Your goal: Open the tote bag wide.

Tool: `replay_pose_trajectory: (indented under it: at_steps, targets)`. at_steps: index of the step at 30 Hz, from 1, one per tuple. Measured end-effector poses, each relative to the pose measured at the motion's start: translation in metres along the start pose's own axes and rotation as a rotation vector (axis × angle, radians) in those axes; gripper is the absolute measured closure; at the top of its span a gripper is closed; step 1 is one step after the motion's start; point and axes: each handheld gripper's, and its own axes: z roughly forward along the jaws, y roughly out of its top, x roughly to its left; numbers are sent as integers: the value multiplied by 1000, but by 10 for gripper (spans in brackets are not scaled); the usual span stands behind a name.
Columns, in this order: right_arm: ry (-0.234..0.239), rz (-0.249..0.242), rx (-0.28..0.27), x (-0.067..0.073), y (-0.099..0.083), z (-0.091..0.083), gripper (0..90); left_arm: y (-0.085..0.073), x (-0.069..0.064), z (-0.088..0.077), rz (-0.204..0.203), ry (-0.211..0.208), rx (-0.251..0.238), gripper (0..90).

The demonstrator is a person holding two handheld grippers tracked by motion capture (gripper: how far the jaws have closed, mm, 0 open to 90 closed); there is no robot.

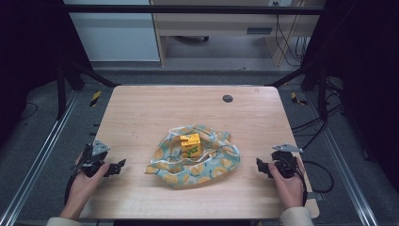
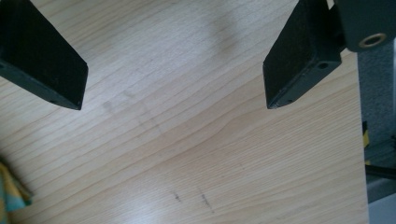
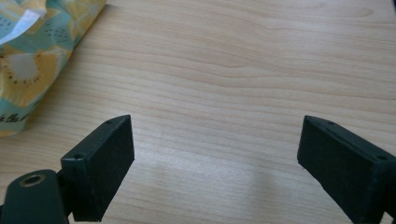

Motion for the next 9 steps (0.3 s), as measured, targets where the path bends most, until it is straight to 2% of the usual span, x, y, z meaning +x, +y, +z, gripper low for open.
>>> replay_pose_trajectory:
  at_steps: [2,4,6,9]
  targets:
    - [-13,-7,-12,-1,-3,-1,108,-1,0,0,5,15,12,66]
    - [-7,-23,-19,2,-9,-1,106,-1,-2,-1,16,26,8,66]
    - [18,-36,-5,6,-15,-3,99,-2,-4,-1,17,19,18,66]
    - [16,-36,-9,6,-17,-5,96,-3,-5,0,16,1,29,66]
